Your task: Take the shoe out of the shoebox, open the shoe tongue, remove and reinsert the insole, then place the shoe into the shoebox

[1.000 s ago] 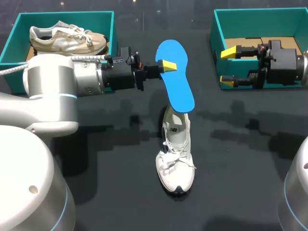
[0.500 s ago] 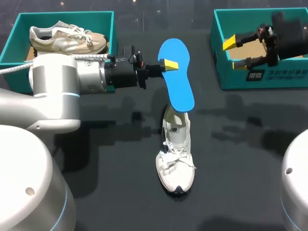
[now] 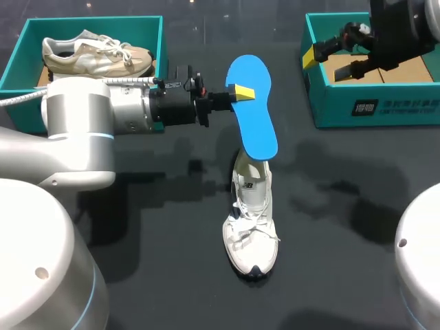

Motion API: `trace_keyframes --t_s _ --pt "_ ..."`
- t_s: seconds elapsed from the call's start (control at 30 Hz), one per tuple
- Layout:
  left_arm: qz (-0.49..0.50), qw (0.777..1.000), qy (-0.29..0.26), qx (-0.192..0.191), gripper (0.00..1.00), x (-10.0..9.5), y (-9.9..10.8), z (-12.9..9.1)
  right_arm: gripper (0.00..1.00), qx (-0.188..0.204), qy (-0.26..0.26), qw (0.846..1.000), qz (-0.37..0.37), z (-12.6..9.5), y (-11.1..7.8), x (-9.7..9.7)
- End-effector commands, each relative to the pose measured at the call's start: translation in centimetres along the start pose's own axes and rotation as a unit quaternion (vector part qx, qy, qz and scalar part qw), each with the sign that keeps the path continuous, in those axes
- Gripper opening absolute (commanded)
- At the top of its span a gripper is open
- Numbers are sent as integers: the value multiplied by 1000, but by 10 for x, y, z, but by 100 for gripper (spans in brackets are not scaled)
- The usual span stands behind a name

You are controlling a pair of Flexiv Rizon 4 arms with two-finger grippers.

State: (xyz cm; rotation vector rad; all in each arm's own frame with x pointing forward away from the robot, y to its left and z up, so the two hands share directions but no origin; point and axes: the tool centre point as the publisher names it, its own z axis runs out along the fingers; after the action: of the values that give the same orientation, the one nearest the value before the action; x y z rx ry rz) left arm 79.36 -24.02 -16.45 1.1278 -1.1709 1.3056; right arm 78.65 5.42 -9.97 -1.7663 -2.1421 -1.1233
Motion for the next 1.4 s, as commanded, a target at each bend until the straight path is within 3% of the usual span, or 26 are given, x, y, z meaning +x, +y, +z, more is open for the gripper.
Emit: trace_keyframes --t_s 0.03,0.37,0.5,1.0,1.23,1.4 --pt "0 1000 -1 1 0 0 1 0 100 3 -209 978 -29 1 -2 10" --pt "0 1000 -1 1 0 0 1 0 100 11 -300 952 -68 4 -1 45" --pt "0 1000 -1 1 0 0 1 0 100 39 -314 945 -79 9 -5 59" --pt "0 1000 -1 1 0 0 1 0 100 109 -328 934 -89 35 -13 87" --pt "0 1000 -1 1 0 0 1 0 100 153 -313 934 -80 46 -13 87" --pt "0 1000 -1 1 0 0 1 0 100 162 -302 937 -69 47 -11 84"
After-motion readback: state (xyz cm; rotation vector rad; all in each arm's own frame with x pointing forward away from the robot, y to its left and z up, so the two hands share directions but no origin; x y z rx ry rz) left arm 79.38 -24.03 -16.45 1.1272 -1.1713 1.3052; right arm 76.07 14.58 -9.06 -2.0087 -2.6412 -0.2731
